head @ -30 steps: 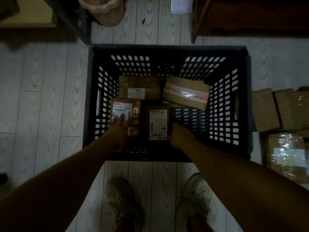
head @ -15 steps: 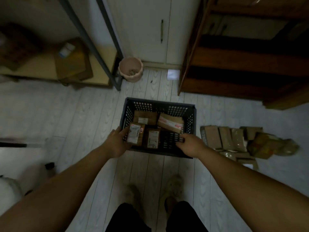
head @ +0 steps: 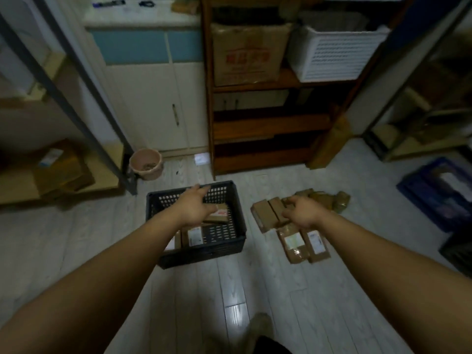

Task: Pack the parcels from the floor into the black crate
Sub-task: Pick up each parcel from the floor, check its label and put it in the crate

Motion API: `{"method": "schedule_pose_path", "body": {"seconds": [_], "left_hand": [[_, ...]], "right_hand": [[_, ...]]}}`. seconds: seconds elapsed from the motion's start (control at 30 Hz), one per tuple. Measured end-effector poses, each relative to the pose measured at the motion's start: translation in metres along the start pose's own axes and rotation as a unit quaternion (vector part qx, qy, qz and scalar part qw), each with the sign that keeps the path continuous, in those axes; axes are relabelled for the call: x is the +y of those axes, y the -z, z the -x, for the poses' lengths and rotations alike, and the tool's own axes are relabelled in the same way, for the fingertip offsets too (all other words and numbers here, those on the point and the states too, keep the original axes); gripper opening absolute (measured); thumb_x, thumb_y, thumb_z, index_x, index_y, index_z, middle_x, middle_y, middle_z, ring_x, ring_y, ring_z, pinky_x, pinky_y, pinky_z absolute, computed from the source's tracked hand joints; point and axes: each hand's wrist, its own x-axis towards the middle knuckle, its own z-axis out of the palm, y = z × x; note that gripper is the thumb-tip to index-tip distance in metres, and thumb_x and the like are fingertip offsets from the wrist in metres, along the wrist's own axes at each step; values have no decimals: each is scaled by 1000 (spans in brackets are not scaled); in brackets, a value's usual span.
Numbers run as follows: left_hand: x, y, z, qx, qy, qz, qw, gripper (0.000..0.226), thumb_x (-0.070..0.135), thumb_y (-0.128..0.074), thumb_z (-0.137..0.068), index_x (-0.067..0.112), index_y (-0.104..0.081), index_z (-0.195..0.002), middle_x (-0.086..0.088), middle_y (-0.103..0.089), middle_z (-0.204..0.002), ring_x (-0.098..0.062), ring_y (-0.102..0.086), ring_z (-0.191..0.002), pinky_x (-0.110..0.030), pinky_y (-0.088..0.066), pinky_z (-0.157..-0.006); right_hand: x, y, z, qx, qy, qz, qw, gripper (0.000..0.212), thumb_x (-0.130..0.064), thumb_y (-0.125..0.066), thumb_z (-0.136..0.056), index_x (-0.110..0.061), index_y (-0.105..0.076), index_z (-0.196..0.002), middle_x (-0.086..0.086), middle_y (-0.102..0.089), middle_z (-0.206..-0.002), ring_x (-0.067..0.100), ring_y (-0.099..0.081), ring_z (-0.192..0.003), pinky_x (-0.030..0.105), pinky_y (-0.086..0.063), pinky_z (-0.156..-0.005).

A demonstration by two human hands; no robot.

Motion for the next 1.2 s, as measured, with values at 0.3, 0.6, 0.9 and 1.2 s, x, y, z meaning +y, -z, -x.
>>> {"method": "schedule_pose_path", "body": {"seconds": [0.3,0.6,0.9,1.2], "left_hand": [[135,-42,17,-2,-71,-74,995,73,47,-52,-91,23,-17,-150,-7,-5,-160,-28,-6,-147,-42,-15,-118],[293,-149,19,-24,-120,-39,992,71,46,-52,-91,28,-17,-150,-3,-3,-160,-28,-4,-147,-46,-14,-118],[338,-185,-35,-47,-88,-28,995,70,42,-52,-92,27,-17,-150,-3,-3,-160,-26,-8,-146,-43,-14,-118],[383,-194,-191,-95,-67,11,993,70,40,-53,-92,22,-18,-150,-6,-11,-159,-26,-16,-145,-40,-19,-115]], "right_hand": [[119,73,83,83,-39,-19,996,53,-38,-50,-95,-17,-39,-143,9,-50,-139,25,-52,-119,29,-42,-86],[297,124,149,103,-90,-3,991,62,-40,-52,-94,-17,-30,-148,8,-36,-151,26,-39,-134,33,-35,-104],[365,159,101,90,-92,-51,990,68,-41,-52,-94,-16,-24,-150,8,-31,-154,26,-36,-137,32,-31,-108],[392,219,-22,15,-120,-68,990,70,-45,-51,-94,-15,-22,-151,7,-29,-154,24,-36,-137,28,-31,-108]]}}
